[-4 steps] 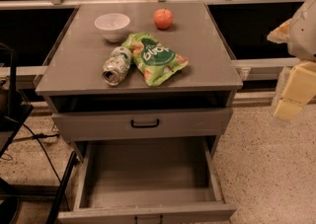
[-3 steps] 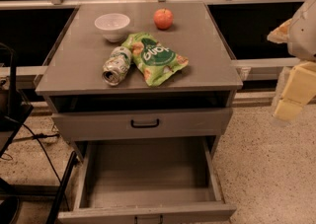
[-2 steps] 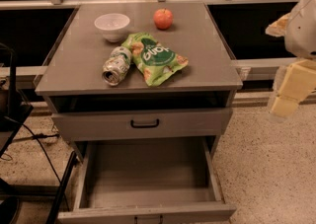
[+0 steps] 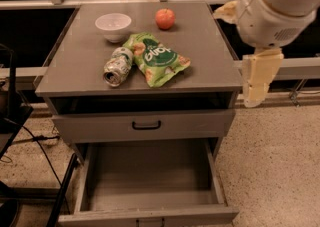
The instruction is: Place 7up can into middle drawer
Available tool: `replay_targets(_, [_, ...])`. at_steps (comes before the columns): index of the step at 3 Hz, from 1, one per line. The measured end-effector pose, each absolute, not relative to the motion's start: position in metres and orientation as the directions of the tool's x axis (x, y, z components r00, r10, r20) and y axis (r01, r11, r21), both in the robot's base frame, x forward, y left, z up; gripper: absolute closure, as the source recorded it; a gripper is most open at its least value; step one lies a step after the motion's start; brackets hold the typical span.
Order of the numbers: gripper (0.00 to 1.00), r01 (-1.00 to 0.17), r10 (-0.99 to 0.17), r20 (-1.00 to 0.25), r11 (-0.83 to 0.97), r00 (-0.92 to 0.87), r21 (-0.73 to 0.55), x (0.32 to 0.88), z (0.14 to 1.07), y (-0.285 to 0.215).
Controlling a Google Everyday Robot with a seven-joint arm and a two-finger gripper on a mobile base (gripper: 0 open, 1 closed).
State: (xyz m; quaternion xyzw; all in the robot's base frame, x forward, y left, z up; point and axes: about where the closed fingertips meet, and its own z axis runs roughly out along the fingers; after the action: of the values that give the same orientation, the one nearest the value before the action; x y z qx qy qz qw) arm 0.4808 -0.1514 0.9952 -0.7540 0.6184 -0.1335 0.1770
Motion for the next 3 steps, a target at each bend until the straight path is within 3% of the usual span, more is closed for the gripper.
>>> replay_targets(3, [0.00,-0.813,-0.928,0.071,-0.357,0.367,-0.460,0.4804,1.0026,-0.1376])
